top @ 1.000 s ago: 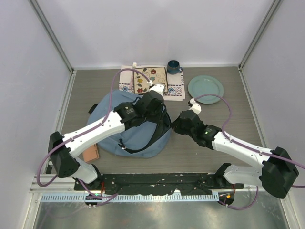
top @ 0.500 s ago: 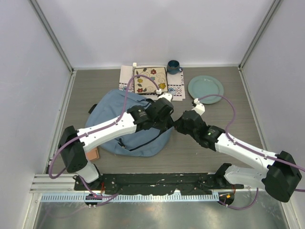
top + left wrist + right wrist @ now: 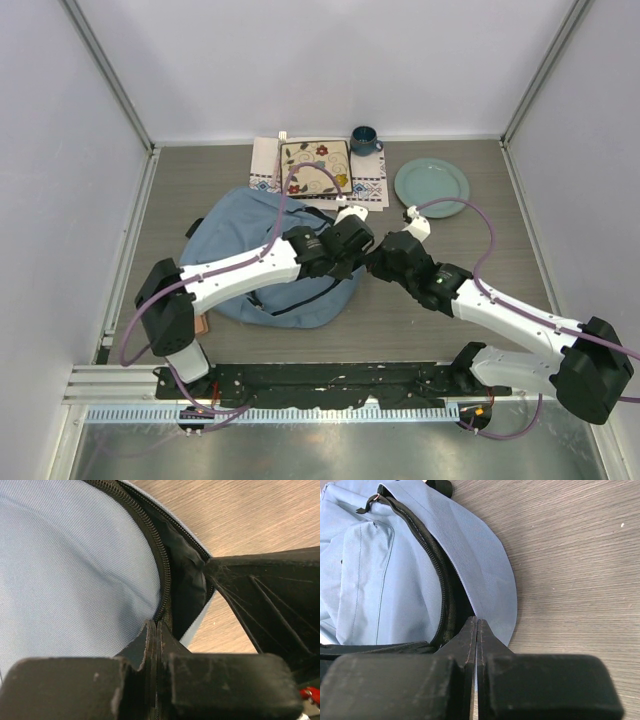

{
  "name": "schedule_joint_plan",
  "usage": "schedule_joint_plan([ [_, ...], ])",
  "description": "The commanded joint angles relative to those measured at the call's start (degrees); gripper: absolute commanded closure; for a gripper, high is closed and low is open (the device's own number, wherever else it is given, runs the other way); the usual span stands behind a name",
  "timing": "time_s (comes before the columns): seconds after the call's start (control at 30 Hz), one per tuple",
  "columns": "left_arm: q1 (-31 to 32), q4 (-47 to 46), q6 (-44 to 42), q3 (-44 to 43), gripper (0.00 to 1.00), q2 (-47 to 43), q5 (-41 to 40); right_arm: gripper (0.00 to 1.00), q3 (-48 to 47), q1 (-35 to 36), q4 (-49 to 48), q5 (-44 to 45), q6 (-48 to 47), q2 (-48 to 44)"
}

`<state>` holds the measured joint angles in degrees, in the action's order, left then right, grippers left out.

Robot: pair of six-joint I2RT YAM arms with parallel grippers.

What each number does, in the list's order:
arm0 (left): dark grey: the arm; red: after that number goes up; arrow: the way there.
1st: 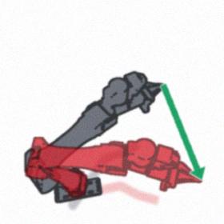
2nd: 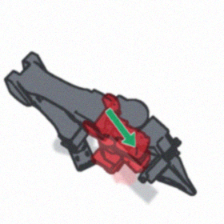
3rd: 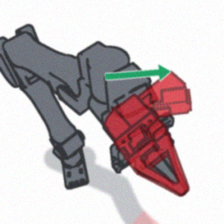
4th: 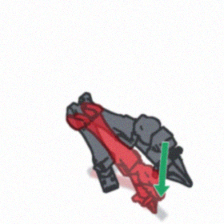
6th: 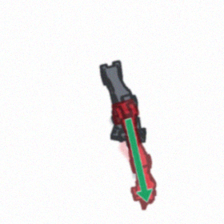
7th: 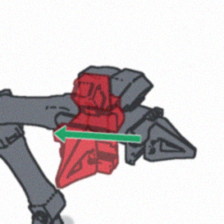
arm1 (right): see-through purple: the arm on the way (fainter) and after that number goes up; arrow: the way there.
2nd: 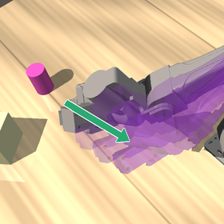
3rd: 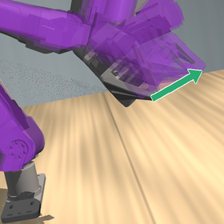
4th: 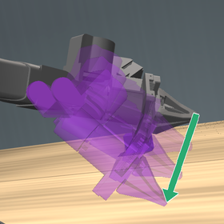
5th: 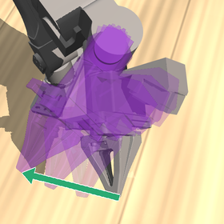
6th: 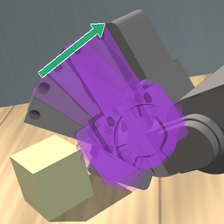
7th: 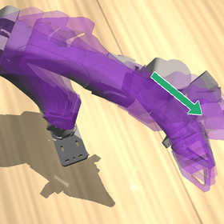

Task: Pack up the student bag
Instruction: Zip the student bag at the center of the board.

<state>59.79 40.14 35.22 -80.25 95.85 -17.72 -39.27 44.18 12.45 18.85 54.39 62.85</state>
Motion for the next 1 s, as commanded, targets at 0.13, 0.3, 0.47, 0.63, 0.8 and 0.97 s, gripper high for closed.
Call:
schedule_joint_plan([
  [0.13, 0.15, -3.38, -0.77, -4.83, 1.0, 3.46, -7.95, 0.99, -2.22, -0.33, -2.87, 2.68, 0.19, -2.12],
  [0.3, 0.15, -11.82, -0.77, 0.16, 1.0, 0.48, -8.74, 0.99, -1.96, -0.33, -2.87, 2.59, 0.28, -2.55],
  [0.47, 0.15, -24.04, -0.6, 8.07, 1.0, -5.05, -3.21, 0.99, -1.6, -0.33, -3.13, 2.42, 0.36, -2.64],
  [0.63, 0.15, -26.27, 0.37, 13.36, 1.0, -7.44, 0.22, 0.98, -1.34, -0.41, -3.31, 2.42, 0.45, -2.99],
  [0.8, 0.06, -21.77, 1.34, 14.15, 0.44, -9.45, -1.09, 0.9, -1.08, -0.41, -3.22, 3.03, 0.1, -3.87],
  [0.97, 0.15, -19.93, 0.38, 14.51, 0.19, -14.81, -2.06, 0.89, -0.99, -0.42, -2.87, 3.3, 0.01, -4.4],
])
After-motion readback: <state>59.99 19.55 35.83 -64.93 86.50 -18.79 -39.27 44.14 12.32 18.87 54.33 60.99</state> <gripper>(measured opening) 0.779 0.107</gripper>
